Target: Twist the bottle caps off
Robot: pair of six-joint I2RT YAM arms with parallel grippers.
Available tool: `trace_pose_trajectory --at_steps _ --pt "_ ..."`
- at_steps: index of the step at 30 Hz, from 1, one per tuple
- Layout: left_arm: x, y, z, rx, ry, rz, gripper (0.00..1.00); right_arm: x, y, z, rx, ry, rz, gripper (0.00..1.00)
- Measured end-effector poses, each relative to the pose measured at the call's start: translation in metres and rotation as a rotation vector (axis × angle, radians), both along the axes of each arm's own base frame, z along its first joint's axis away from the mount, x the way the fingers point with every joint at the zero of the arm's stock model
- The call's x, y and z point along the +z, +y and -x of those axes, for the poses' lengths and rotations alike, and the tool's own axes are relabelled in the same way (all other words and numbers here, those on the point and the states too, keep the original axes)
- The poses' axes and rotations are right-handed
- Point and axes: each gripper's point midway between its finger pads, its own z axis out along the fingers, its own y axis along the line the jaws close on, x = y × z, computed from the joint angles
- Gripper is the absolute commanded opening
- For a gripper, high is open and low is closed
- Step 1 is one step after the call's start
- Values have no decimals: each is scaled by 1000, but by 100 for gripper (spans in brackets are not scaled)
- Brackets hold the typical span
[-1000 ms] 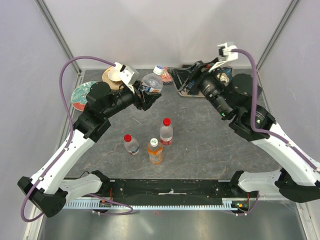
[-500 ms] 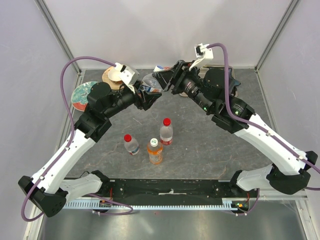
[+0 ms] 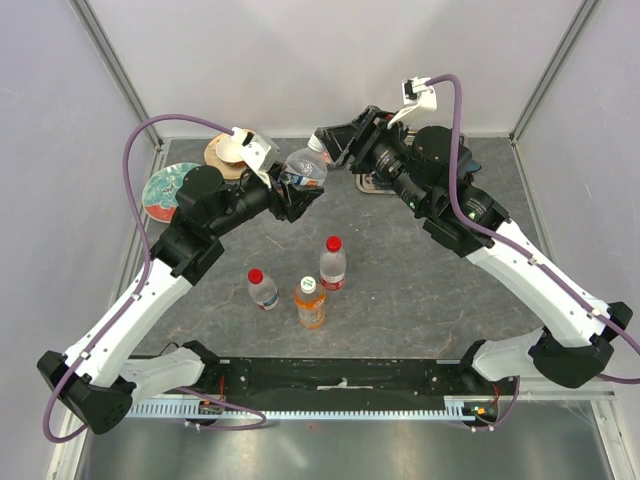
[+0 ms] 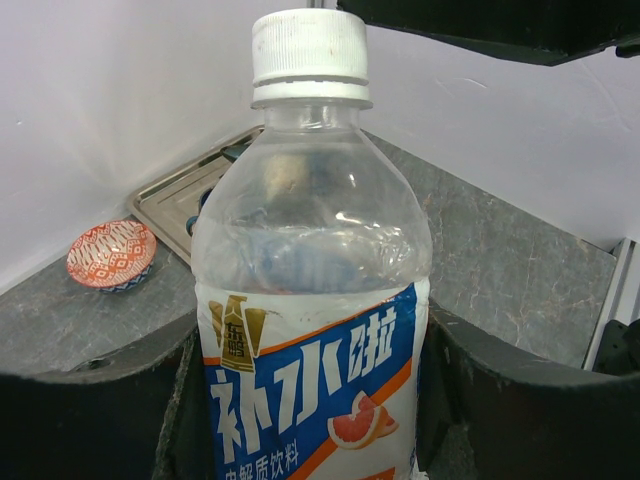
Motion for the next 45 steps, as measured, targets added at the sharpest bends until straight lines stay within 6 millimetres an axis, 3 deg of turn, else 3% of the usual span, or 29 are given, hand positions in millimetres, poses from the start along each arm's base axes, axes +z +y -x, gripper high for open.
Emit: trace_pose_trajectory --at_steps 10,16,21,27,31,33,38,45 --pt "0 0 0 0 0 0 49 -9 13 -3 39 14 9 62" --pt "0 0 0 0 0 0 49 -19 17 -3 55 29 26 57" --pt "0 0 0 0 0 0 49 -24 19 -3 59 38 31 38" --pt "0 0 -1 4 2 -1 49 -26 20 -5 58 33 21 26" --pt "-3 0 -1 4 6 -4 45 -28 20 -6 55 30 18 1" --pt "-4 0 0 0 8 -5 42 -29 19 -6 52 27 20 0" --pt "-3 -7 10 -91 10 -1 39 -25 16 3 85 -25 62 0" --pt "17 -34 53 -414 49 96 34 -2 -2 41 290 -185 102 0"
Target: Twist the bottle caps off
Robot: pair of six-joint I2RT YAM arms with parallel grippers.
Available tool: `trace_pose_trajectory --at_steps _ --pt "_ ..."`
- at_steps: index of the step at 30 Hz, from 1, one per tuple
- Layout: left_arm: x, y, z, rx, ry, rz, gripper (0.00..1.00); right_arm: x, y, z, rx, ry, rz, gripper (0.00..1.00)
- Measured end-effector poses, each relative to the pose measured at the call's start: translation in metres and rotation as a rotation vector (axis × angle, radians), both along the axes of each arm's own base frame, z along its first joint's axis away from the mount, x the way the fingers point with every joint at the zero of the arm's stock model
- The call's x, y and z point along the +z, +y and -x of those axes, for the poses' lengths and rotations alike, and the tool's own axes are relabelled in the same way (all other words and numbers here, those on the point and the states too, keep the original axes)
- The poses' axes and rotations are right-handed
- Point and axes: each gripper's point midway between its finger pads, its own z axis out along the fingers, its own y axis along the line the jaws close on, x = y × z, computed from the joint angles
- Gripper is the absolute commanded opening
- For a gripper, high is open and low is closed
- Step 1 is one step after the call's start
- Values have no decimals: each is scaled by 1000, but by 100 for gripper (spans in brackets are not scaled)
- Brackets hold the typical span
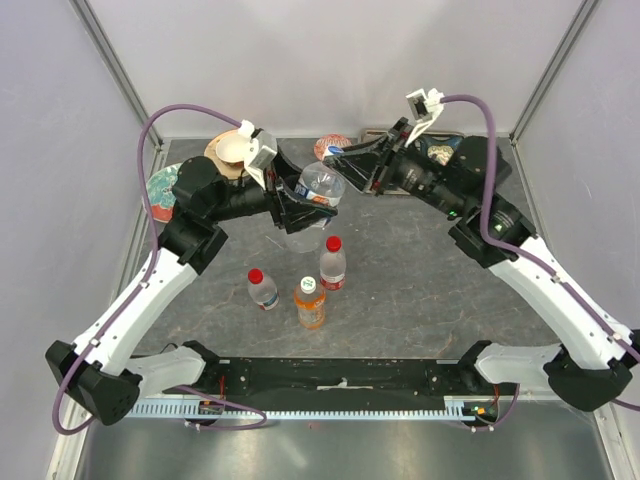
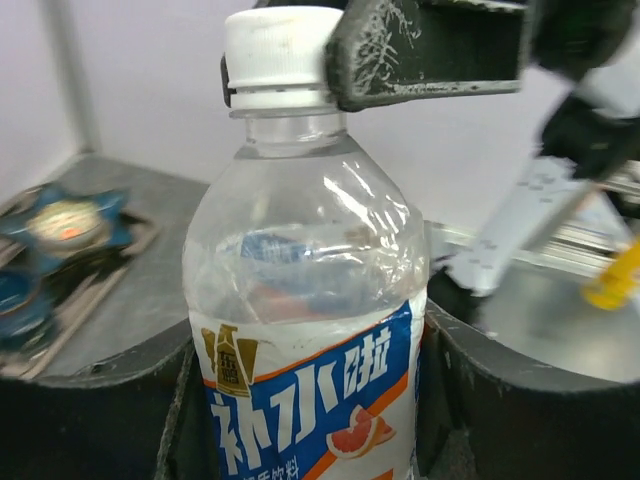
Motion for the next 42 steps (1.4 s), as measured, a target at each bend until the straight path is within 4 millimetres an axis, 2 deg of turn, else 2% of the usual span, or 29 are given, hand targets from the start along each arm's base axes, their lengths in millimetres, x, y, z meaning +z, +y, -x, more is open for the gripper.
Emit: trace_pose_trajectory --at_steps 3,6,11,15,19,25,36,42 --pt "14 -8 26 -185 35 55 34 15 -3 27 165 -114 -12 0" --pt "23 -10 55 -376 52 84 34 22 -6 55 318 -221 -29 0" --pt "25 -2 95 -579 45 55 35 25 -6 100 567 -363 -43 0" --pt "21 5 113 -670 50 18 35 20 -5 122 721 -428 -34 0" --pt "14 8 121 -722 64 -17 34 11 -5 133 810 -451 -34 0" --pt "6 10 123 -754 73 -43 31 3 -6 136 854 -450 -27 0" --pt "3 7 125 -764 62 -44 32 5 -11 145 878 -420 -30 0" --pt "5 5 123 -760 31 -39 32 15 -15 149 879 -390 -49 0"
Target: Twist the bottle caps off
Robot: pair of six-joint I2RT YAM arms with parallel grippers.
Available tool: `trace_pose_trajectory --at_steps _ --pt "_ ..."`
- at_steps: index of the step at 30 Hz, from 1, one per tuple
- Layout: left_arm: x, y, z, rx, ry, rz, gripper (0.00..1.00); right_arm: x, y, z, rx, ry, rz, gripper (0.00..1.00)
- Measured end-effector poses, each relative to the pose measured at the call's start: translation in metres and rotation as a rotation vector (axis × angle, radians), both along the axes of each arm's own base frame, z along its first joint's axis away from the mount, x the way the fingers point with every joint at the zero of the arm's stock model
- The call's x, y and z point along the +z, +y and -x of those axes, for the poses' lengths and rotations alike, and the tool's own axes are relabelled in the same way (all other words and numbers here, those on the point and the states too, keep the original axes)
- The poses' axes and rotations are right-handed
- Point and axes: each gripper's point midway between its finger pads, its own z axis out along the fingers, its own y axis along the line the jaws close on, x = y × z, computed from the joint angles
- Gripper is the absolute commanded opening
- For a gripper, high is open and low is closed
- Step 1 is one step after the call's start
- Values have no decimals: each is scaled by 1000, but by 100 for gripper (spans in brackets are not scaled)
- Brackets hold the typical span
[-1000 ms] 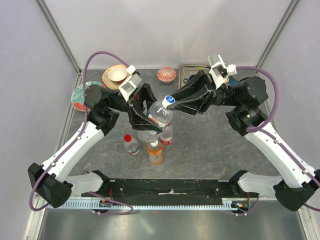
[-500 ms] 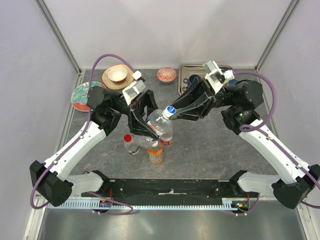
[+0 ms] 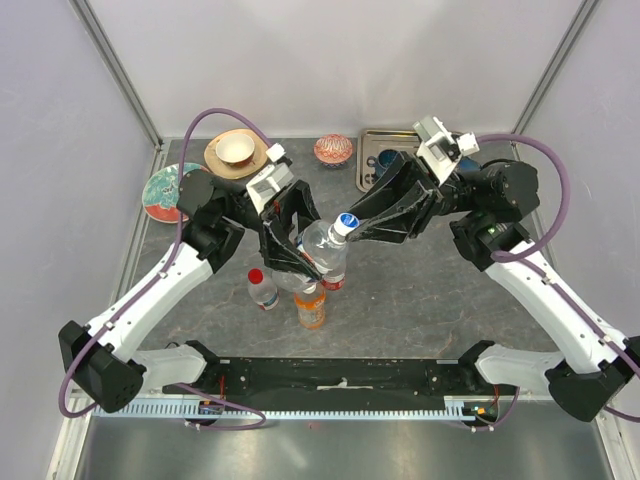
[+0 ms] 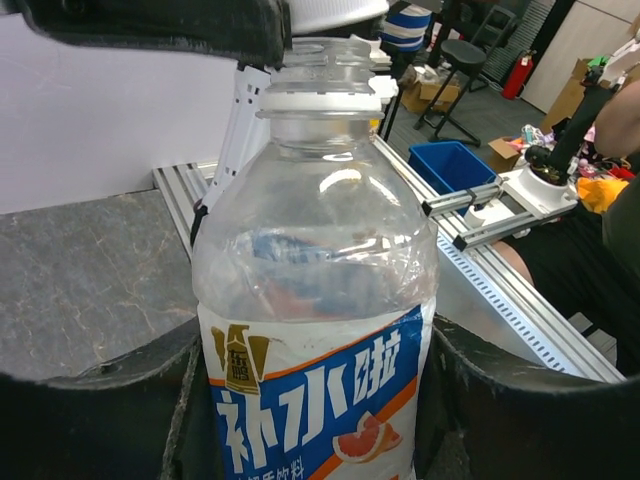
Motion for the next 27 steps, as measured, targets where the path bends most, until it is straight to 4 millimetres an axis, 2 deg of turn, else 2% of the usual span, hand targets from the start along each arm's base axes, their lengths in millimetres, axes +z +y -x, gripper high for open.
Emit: trace_pose_trajectory --at_steps 4,9,12,13,14,15,17,18,19,21,22,23,26,27 --pt "0 -3 -5 26 5 8 32 11 -4 -4 -88 -5 -18 0" --pt "-5 -9 -16 83 38 -1 34 39 -20 -11 -284 -39 -92 0" --pt "-5 -12 -27 173 48 3 33 45 -37 -41 -553 9 -126 0" --pt "-5 -12 -29 206 44 7 33 41 -45 -57 -661 39 -127 0" --pt "-2 -12 -35 276 36 20 33 24 -58 -80 -813 94 -102 0" --pt "2 -10 -39 332 18 37 33 16 -64 -88 -871 116 -86 0" --pt "12 -4 -44 445 -20 80 34 -22 -83 -119 -1070 199 -21 0" --pt "17 2 -46 509 -42 107 34 -50 -89 -133 -1149 245 37 0" --pt "23 9 -47 573 -67 138 34 -80 -94 -145 -1214 285 101 0" --pt "33 21 -49 668 -102 185 35 -160 -101 -162 -1314 375 270 0" --pt "37 27 -50 713 -117 206 36 -200 -104 -166 -1348 415 364 0" --pt "39 32 -52 753 -129 221 36 -253 -108 -167 -1378 473 493 0" --pt "42 41 -56 821 -152 248 36 -358 -123 -153 -1410 586 768 0" --pt "42 41 -57 832 -156 249 36 -379 -127 -147 -1414 612 828 0"
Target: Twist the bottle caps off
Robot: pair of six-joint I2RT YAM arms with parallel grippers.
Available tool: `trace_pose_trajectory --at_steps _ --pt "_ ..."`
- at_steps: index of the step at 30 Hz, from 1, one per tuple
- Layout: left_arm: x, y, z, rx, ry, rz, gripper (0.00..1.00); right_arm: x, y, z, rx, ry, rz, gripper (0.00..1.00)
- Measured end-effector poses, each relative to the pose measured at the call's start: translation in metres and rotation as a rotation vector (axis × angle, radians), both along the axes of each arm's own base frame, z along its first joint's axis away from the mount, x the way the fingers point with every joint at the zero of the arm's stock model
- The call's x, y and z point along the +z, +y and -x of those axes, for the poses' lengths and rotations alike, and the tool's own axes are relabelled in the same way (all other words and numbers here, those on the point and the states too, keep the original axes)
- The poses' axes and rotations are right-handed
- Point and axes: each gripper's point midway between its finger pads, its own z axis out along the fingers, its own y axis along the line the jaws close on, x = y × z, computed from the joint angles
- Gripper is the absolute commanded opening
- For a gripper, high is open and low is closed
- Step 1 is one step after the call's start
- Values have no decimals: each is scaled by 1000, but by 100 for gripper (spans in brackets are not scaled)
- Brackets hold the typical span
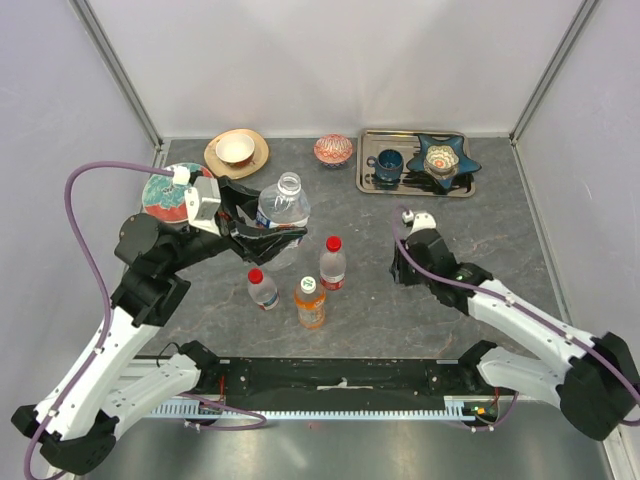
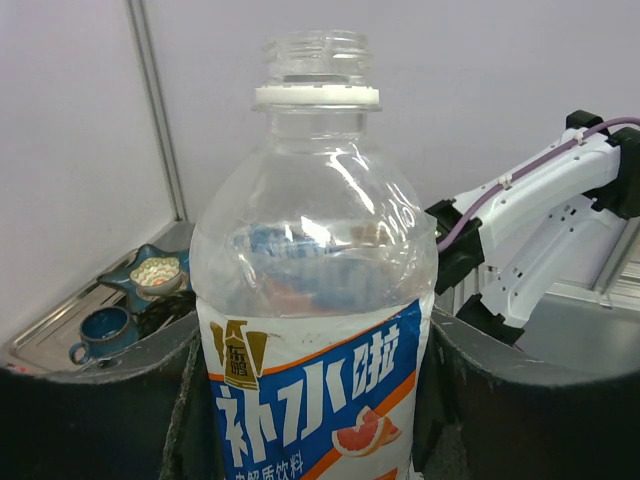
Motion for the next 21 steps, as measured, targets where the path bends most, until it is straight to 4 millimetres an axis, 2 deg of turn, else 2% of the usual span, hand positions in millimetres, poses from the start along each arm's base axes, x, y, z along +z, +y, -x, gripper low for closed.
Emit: trace_pose_trajectory --at_steps 1,2,4,9,12,15,18,19,21 --pt "-2 1 -3 16 4 -3 37 -24 -5 7 -14 58 27 0" --pt "-5 1 -5 25 10 -9 37 -38 -8 12 -23 96 44 0" --pt "-9 1 -8 36 16 -18 37 -53 -9 15 -39 135 52 0" --pt "-23 0 -14 56 44 -46 37 -66 -4 11 -67 153 24 0" --pt "-26 1 -14 60 43 -51 38 -73 -2 8 -77 160 23 0" --pt "-25 3 -13 67 37 -49 38 -88 -3 8 -89 190 45 0" --pt "-24 5 -12 76 31 -45 38 -102 -7 13 -96 225 69 10" --pt "-24 5 -12 77 30 -44 38 -106 -8 15 -98 233 75 21" --pt "-23 5 -13 80 28 -44 38 -105 -7 13 -99 225 67 34"
